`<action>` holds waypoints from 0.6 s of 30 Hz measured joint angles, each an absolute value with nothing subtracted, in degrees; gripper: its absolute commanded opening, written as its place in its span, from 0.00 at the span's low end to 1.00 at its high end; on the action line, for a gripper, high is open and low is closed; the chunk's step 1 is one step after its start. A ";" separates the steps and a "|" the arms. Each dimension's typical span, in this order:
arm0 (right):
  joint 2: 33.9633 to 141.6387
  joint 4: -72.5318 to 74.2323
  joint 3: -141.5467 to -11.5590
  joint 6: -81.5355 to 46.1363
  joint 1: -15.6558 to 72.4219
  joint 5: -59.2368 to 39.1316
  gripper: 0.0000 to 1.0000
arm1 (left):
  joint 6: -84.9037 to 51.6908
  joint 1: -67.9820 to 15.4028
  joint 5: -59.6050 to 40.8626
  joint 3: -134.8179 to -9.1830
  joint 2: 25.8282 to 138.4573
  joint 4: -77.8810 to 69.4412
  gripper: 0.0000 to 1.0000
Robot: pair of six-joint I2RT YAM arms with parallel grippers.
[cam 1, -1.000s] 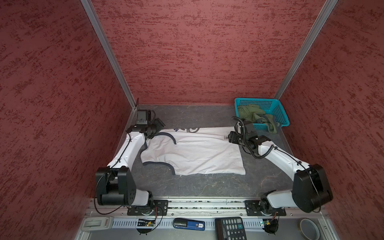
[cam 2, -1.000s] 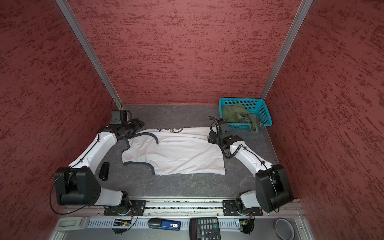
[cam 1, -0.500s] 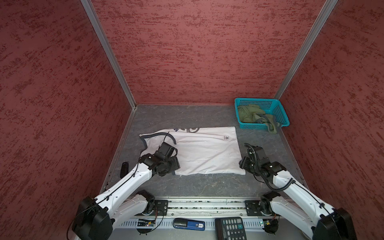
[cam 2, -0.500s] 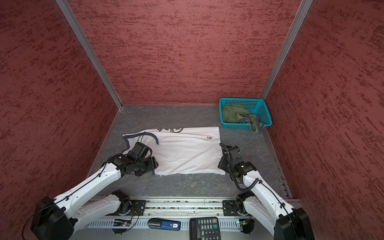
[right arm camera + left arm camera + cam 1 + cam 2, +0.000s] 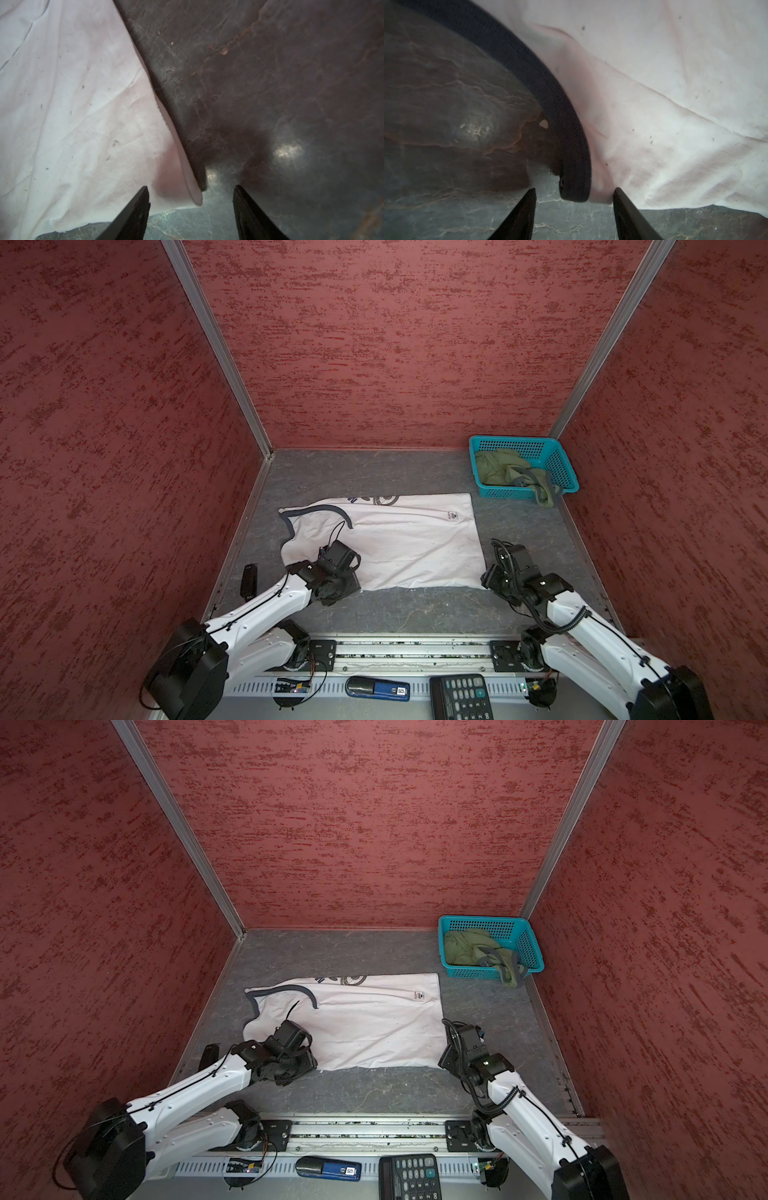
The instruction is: Fold and stack the tank tops
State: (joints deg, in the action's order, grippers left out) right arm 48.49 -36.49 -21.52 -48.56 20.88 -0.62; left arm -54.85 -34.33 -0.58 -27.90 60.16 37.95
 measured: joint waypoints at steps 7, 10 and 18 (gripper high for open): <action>52.01 -35.99 -21.52 -49.08 22.74 -1.43 0.50 | -54.92 -33.76 -0.58 -27.09 62.92 34.68 0.47; 53.78 -34.22 -21.61 -49.32 23.22 -2.04 0.39 | -55.31 -33.76 -0.95 -26.98 63.24 33.69 0.39; 55.29 -34.30 -22.83 -48.99 24.32 -1.21 0.15 | -55.64 -33.76 -0.91 -27.14 62.89 34.06 0.21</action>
